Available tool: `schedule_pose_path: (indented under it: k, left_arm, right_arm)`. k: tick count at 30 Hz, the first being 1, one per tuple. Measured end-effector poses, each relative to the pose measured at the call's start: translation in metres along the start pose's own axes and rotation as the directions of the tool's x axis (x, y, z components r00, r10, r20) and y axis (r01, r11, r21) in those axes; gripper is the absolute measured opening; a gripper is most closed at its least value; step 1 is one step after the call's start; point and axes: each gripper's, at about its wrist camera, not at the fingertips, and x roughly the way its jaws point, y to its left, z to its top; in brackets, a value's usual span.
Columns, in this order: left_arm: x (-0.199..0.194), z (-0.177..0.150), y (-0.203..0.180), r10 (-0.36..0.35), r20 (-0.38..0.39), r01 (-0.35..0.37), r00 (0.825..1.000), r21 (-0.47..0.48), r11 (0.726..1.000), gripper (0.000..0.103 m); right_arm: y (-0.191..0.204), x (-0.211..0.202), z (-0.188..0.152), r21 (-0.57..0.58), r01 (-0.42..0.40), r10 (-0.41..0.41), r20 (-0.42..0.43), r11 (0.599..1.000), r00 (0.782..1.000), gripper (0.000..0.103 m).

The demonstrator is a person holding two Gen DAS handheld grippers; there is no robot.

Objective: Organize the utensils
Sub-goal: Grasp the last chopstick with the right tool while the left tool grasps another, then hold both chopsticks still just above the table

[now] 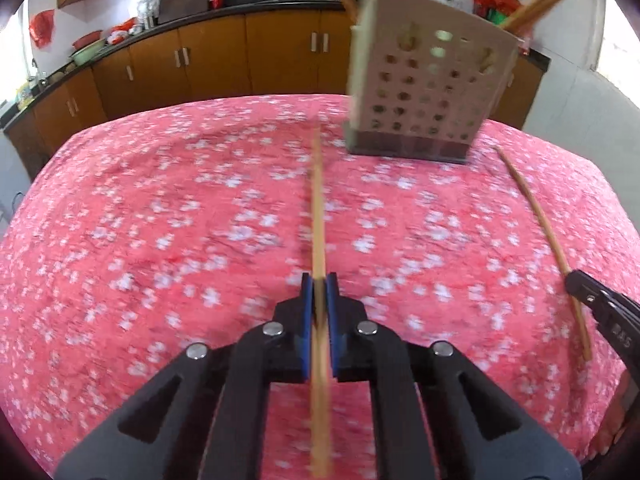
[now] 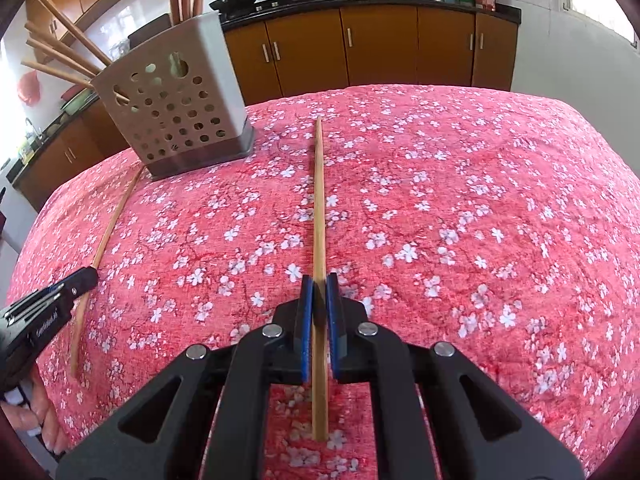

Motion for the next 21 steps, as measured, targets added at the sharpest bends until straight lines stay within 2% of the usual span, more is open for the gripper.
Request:
schedule_pose_path:
  k: [5, 8, 10, 21]
  left_arm:
    - [0.006, 0.008, 0.041, 0.059, -0.002, -0.059, 0.998, -0.046, 0.997, 0.009]
    - [0.006, 0.01, 0.056, 0.045, -0.005, -0.045, 0.999, -0.037, 0.998, 0.012]
    - [0.005, 0.009, 0.059, 0.038, 0.001, -0.038, 0.999, -0.016, 0.999, 0.012]
    - [0.002, 0.006, 0.065, 0.0, 0.003, 0.0, 1.0, -0.055, 0.998, 0.013]
  right_arm:
    - [0.011, 0.008, 0.005, -0.039, 0.005, -0.005, 0.006, 0.999, 1.0, 0.008]
    - [0.015, 0.013, 0.009, -0.046, 0.007, -0.006, 0.008, 0.999, 1.0, 0.008]
    - [0.017, 0.016, 0.011, -0.054, 0.014, -0.014, 0.006, 0.998, 1.0, 0.008]
    - [0.017, 0.023, 0.015, -0.059, 0.023, -0.023, 0.003, 0.998, 1.0, 0.009]
